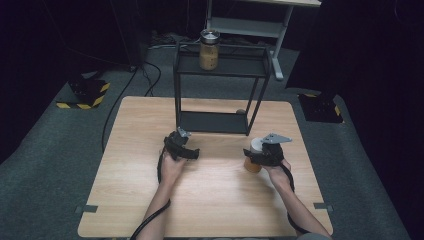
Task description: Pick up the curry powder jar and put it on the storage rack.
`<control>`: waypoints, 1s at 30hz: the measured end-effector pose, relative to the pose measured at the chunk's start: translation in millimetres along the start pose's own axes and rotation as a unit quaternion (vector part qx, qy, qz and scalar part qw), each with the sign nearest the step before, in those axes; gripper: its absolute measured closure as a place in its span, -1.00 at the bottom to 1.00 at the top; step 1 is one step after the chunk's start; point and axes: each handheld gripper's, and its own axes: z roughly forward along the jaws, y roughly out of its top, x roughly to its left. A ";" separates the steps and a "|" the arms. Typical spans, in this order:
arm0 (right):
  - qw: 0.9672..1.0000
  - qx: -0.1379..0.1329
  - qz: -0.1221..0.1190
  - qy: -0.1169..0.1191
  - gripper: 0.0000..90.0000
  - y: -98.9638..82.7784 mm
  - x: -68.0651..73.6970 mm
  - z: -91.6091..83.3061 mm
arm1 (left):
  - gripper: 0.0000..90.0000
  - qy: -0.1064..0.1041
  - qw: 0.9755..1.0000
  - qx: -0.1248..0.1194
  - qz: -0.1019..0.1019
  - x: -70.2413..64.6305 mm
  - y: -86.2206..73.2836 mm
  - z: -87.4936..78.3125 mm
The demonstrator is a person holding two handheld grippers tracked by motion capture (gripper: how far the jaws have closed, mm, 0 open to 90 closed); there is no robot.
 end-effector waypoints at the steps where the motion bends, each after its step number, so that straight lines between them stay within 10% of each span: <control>1: 1.000 0.000 0.000 0.000 -0.20 0.0 0.0 0.0 | -0.98 0.000 1.000 0.000 0.000 0.0 0.0 0.0; 30: 0.999 -0.037 -0.015 0.037 -0.20 60.6 -9.3 -32.3 | -0.97 0.000 1.000 0.000 0.000 0.0 0.0 0.0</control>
